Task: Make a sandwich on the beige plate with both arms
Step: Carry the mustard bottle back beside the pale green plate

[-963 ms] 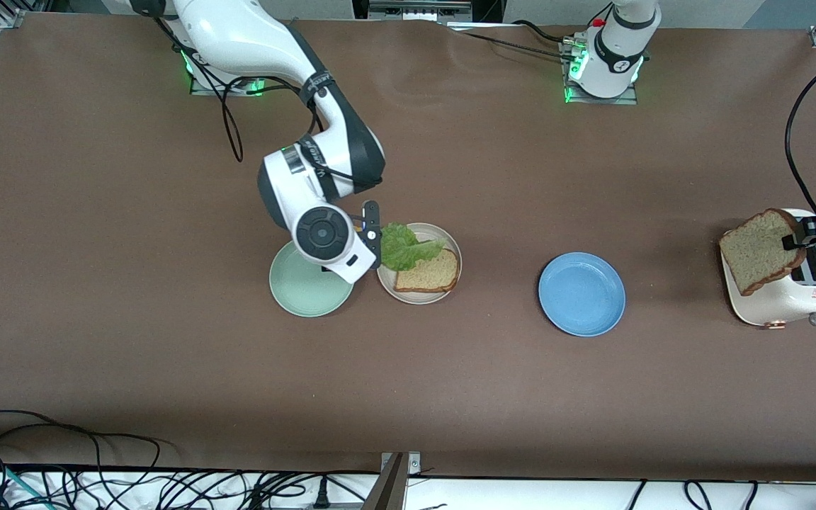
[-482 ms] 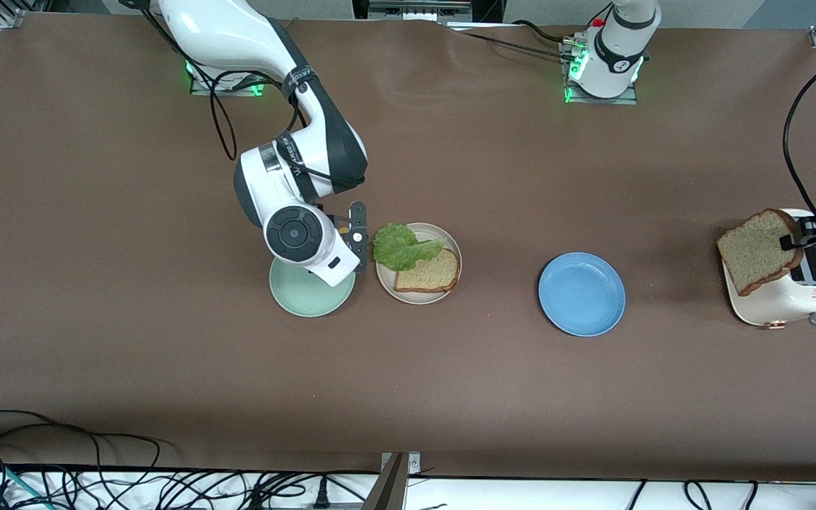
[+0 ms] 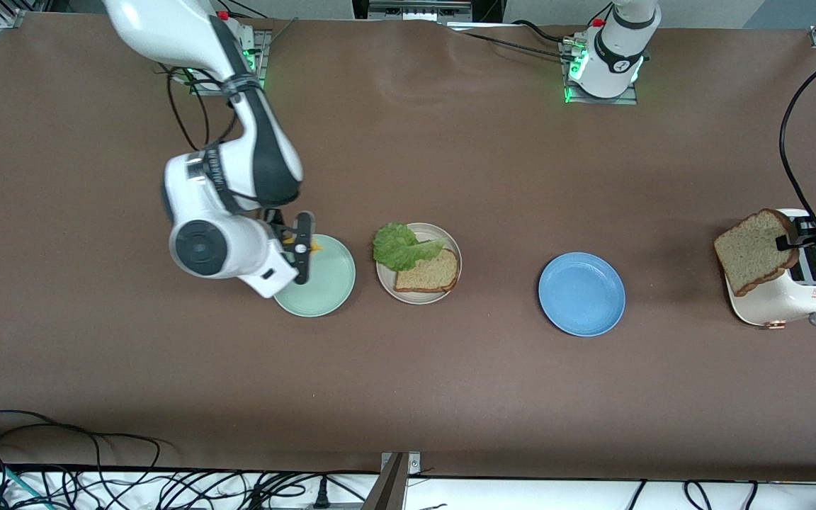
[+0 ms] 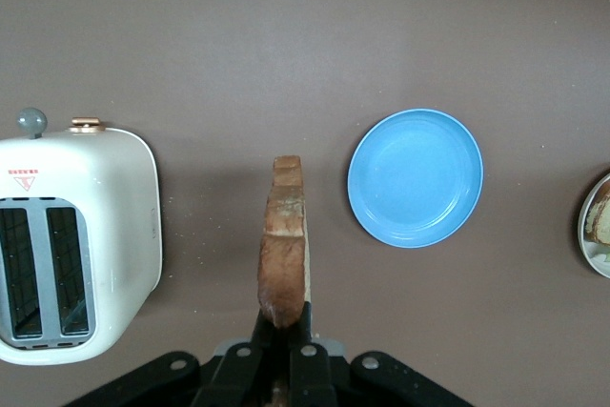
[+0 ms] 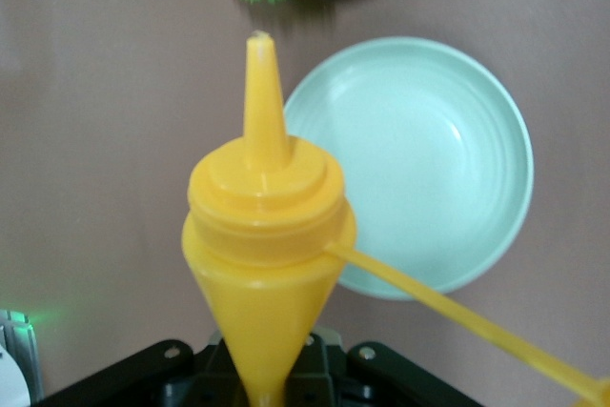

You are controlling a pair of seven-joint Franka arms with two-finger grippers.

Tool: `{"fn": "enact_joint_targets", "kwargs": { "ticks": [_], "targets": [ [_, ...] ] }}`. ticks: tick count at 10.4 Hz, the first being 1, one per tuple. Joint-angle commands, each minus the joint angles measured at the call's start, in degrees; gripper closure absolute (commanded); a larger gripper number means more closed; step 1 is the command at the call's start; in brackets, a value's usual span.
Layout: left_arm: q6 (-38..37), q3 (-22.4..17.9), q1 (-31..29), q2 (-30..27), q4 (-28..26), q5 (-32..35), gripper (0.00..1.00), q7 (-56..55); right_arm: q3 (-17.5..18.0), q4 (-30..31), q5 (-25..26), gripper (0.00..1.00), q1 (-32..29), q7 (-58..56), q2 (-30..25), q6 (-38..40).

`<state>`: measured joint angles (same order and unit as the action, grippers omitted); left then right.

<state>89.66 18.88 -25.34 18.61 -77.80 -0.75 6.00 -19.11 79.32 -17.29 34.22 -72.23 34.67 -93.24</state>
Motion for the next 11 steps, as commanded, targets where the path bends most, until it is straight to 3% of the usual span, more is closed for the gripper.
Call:
{"fn": "enact_joint_targets", "kwargs": {
  "ticks": [1,4,7,10,11],
  "targets": [
    [-1.2,-0.2,0.4,-0.2,1.1,-1.0,1.0,-0.2,0.7,9.6,-3.4,1.0,-4.1,-5.0,-7.0,-4.1],
    [-1.2,-0.2,0.5,-0.2,1.1,-1.0,1.0,-0.4,0.7,13.6,-5.1,1.0,-7.3,-14.1,-8.2,-10.5],
    [-1.2,-0.3,0.5,-0.2,1.1,-1.0,1.0,-0.4,0.7,20.4,-15.3,1.0,-11.8,-26.4,-8.8,-17.4],
    [-1.2,-0.3,0.8,-0.1,1.1,-0.9,1.0,-1.4,0.6,22.4,-21.3,1.0,-15.8,-35.7,-8.3,-18.4],
    [-1.2,-0.3,0.8,-0.1,1.1,-0.9,1.0,-1.5,0.6,24.5,-26.5,1.0,-17.4,-40.5,-8.0,-18.5]
  ]
}}
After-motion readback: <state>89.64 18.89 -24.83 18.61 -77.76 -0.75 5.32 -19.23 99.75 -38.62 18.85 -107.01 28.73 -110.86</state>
